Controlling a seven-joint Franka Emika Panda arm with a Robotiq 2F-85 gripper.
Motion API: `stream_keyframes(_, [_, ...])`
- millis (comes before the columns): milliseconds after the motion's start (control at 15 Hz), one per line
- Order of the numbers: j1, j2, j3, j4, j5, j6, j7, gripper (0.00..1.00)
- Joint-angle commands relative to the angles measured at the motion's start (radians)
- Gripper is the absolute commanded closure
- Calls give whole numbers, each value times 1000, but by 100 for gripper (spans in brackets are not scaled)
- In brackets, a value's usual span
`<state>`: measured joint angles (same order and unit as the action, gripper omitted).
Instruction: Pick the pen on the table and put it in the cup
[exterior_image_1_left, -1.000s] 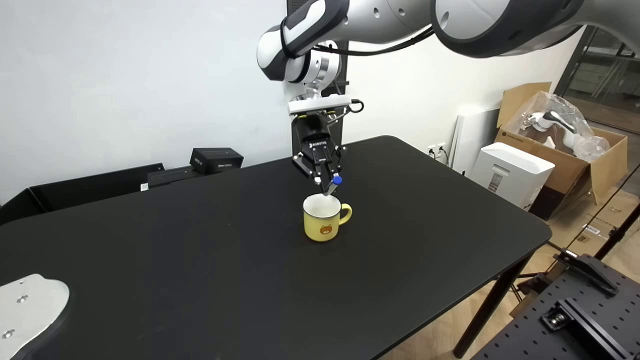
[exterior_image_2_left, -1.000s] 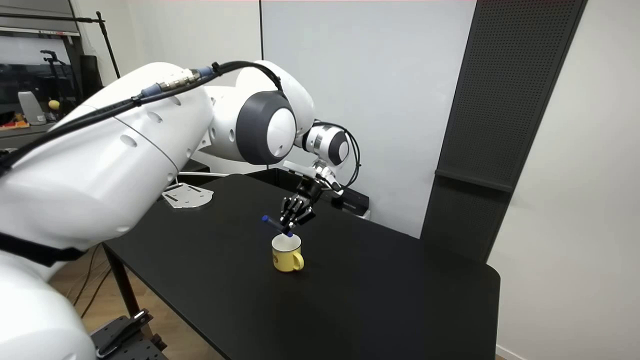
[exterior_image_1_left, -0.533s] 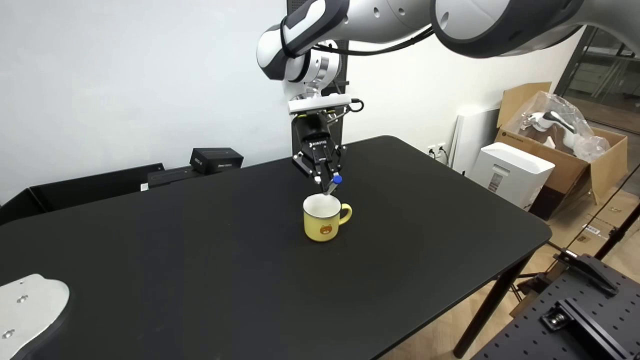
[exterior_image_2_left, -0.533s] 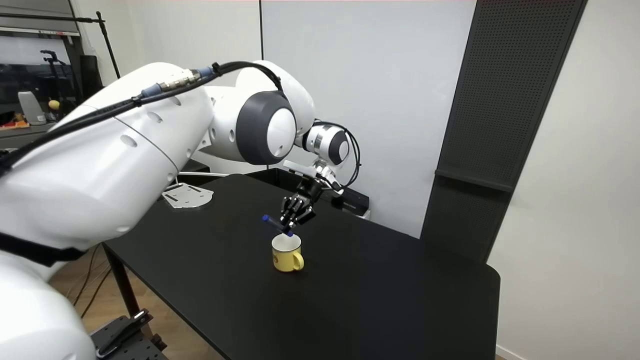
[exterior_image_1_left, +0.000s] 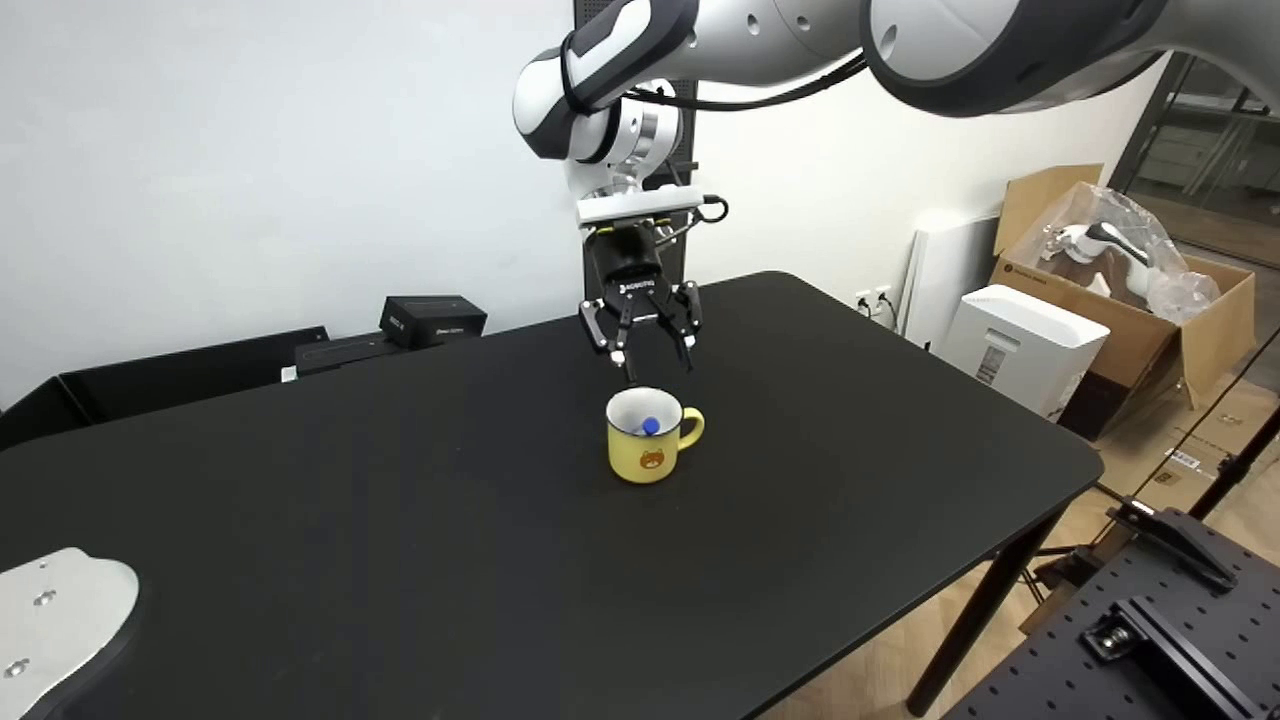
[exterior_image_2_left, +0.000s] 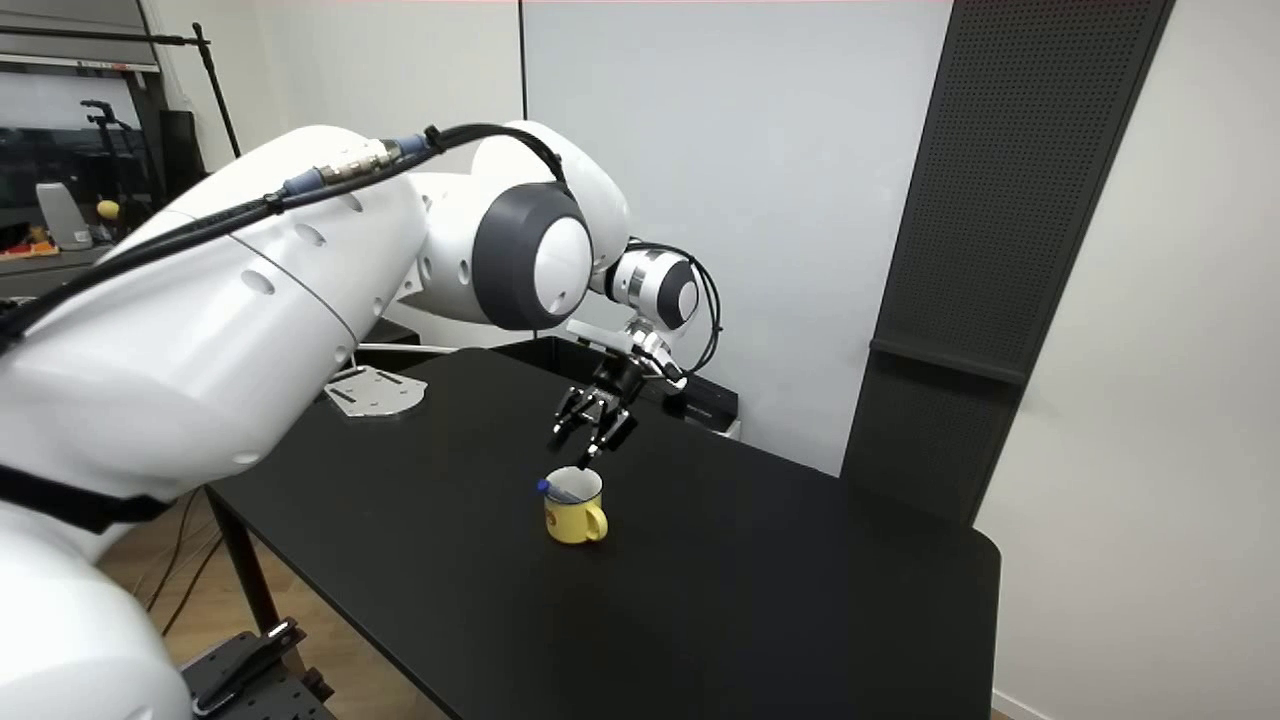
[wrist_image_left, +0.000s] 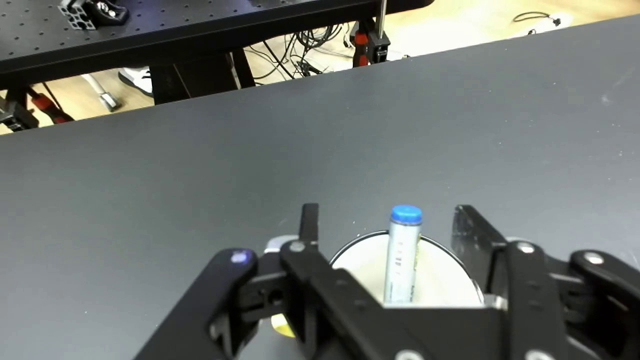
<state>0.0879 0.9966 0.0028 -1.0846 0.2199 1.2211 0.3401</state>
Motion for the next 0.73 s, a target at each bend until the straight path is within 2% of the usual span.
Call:
stream_keyframes(0, [1,31,-4,64,0,-24,26,2])
stream_keyframes(267, [26,28,-29,66,-81,83,-2,0])
stream_keyframes(333, [54,-54,-24,-57,-88,155,20,0])
stream_keyframes(533, [100,-164,-30,-204,-137,314,27,0])
stream_keyframes(667, [123,-234,-18,-296,-161,381,40,0])
